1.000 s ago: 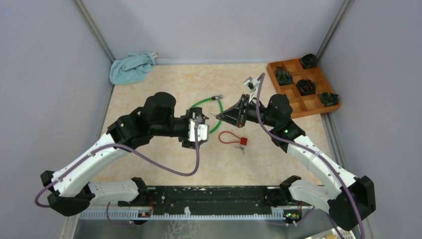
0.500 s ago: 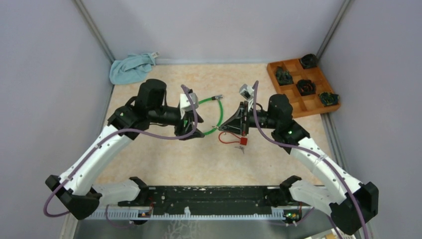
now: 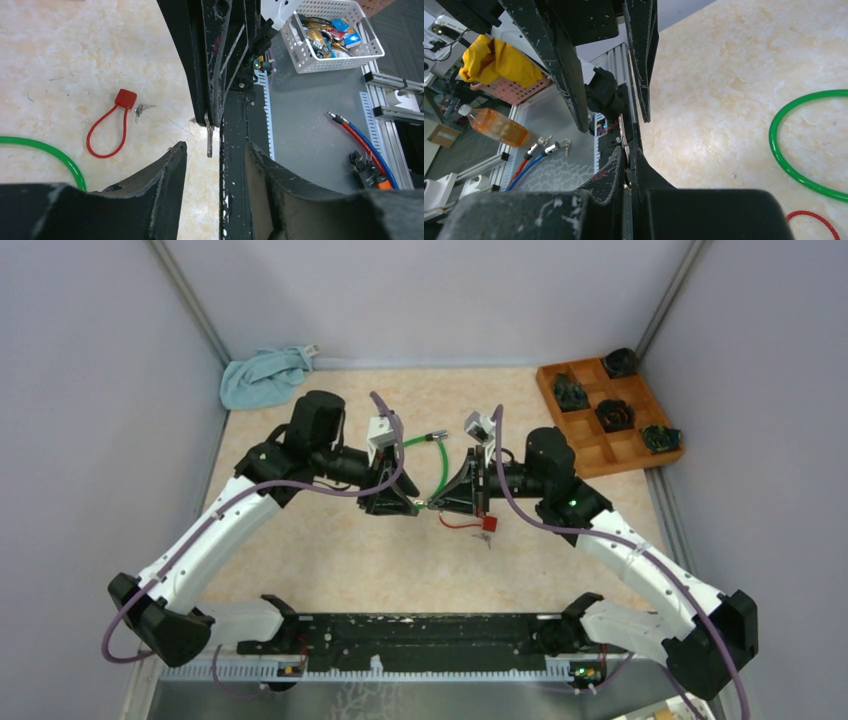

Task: Unlock with the key

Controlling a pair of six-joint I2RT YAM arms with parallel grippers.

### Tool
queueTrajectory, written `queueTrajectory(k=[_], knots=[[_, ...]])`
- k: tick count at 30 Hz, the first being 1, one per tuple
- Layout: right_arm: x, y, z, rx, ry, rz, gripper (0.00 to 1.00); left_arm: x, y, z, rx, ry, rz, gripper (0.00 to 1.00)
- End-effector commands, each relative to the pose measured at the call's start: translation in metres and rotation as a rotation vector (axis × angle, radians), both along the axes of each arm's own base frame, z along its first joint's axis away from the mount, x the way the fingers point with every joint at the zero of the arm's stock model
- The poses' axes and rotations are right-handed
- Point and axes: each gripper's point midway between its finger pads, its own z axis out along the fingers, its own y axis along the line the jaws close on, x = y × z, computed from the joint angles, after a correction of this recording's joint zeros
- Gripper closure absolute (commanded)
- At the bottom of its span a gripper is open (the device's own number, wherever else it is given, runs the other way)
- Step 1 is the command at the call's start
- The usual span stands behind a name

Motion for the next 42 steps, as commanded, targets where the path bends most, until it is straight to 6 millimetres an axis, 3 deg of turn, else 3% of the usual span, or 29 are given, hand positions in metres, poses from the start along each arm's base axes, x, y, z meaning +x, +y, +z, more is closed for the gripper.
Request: queueTrajectory(k=[1, 8, 13, 16, 20, 22, 24, 32, 37, 42], knots=[[0.0, 0.01, 0.031, 0.064, -0.094, 0.02, 1.0, 0.002, -0.004, 0.002, -0.029, 0.033, -0.014, 0.5], [0.004, 0.014, 0.029, 0.08, -0.081, 0.002, 1.0, 0.014, -0.006, -0.019, 0.033, 0.058, 0.029, 0.78], [0.005, 0.014, 0.026, 0.079, -0.073, -0.008, 1.0, 0.013, -0.004, -0.027, 0.063, 0.074, 0.019, 0.87], [0.005, 0.015, 0.024, 0.075, -0.07, -0.004, 1.0, 0.014, -0.004, -0.023, 0.056, 0.057, 0.019, 0.99], [0.008, 0.014, 0.021, 0.068, -0.065, -0.024, 0.98, 0.01, -0.003, -0.02, 0.044, 0.054, 0.003, 1.0], [0.008, 0.014, 0.022, 0.09, -0.059, -0.04, 0.81, 0.009, -0.002, -0.019, 0.037, 0.06, 0.0, 1.0], [0.007, 0.013, 0.024, 0.135, -0.052, -0.052, 0.77, 0.009, -0.002, -0.016, 0.024, 0.07, 0.005, 1.0], [0.005, 0.012, 0.02, 0.228, 0.02, -0.075, 0.8, 0.007, -0.001, -0.006, -0.015, 0.115, 0.006, 1.0], [0.003, 0.011, 0.029, 0.286, 0.021, -0.073, 0.83, 0.006, 0.001, -0.009, -0.008, 0.119, 0.011, 1.0], [0.005, 0.014, 0.027, 0.292, 0.054, -0.067, 0.85, 0.008, 0.001, -0.01, -0.003, 0.12, 0.021, 1.0]])
